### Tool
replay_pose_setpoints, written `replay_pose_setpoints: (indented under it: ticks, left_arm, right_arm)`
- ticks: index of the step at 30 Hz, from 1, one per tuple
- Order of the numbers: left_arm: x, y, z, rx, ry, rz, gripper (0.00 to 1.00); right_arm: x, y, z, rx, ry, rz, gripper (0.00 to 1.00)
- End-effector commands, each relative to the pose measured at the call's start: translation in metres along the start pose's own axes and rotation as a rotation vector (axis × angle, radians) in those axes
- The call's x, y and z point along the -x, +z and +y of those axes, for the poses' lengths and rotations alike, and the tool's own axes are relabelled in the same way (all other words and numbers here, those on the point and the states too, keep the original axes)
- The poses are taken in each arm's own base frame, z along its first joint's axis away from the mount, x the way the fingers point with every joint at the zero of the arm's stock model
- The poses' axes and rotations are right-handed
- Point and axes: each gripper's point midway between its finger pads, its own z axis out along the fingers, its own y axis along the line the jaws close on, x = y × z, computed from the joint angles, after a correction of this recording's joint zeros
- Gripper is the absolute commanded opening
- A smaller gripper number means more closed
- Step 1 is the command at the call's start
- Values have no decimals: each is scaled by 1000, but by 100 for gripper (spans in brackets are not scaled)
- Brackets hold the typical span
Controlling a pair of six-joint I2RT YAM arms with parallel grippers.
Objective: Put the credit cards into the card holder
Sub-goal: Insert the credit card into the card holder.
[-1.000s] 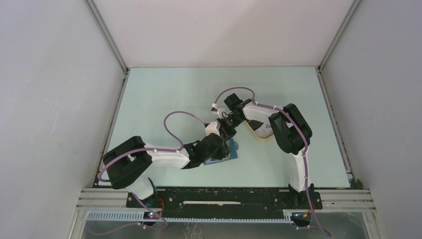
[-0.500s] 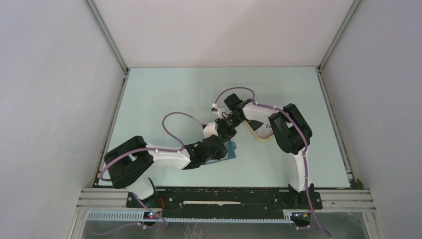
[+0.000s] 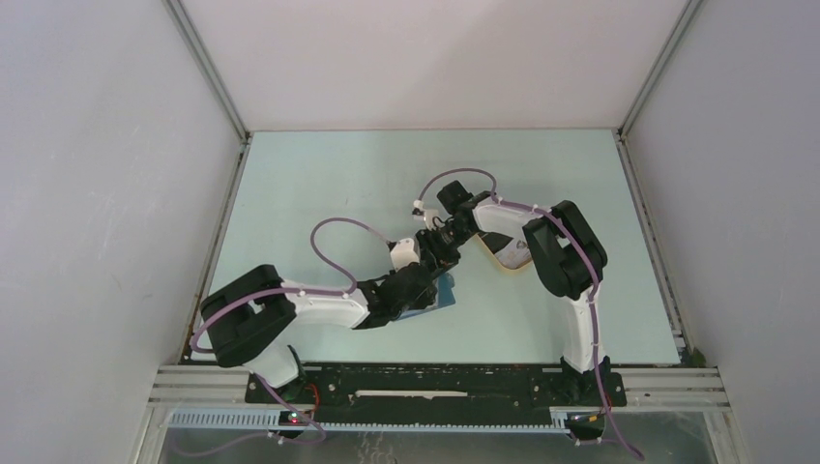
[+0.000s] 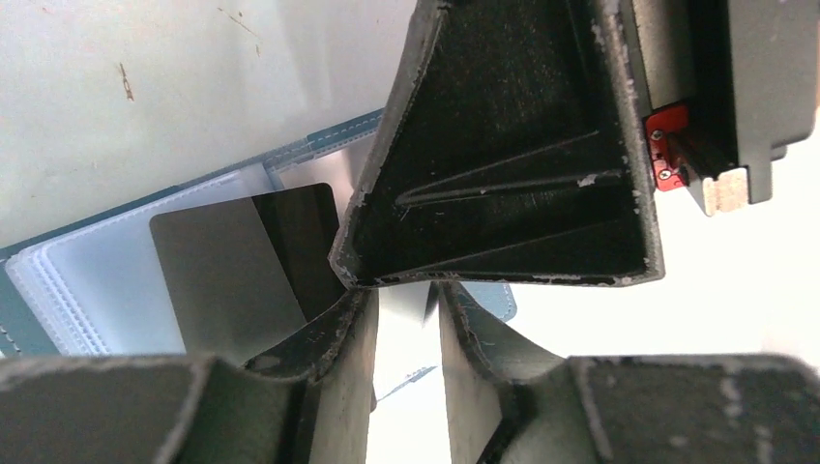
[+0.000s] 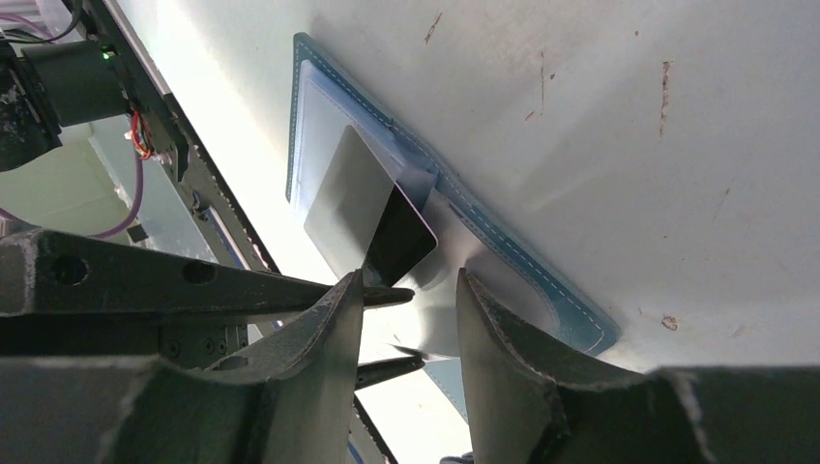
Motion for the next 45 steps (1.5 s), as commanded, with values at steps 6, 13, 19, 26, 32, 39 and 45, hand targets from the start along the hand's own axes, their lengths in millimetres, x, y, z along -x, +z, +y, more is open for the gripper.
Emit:
replay_pose_setpoints:
  ticks: [6,13,19,26,32,39,45]
  left_arm:
    - [25,-18,-18,-71,-9,-67,35]
    - [32,-37,-24,-140,22,-78,34]
    - [38,-52,12,-42,30,-125,34]
    - [41,-63,66,121,20,-123,32]
    - [41,-70,80,180,-19,-87,20]
    - [33,-59,75,194,-97,-53,6]
    - [21,-43,77,246,-214,-35,3]
  right_arm:
    - [13,-15,18,47,-57,-40,48]
    - [14,-18,19,59,-55,-45,42]
    - [13,-19,18,53,-50,-45,35]
    - [11,-15,10,21,-43,-36,25]
    - [10,-10,0,-34,-30,-29,14]
    - [7,-4,-2,-86,-34,-18,8]
    - [7,-3,-4,-108,-35,-17,7]
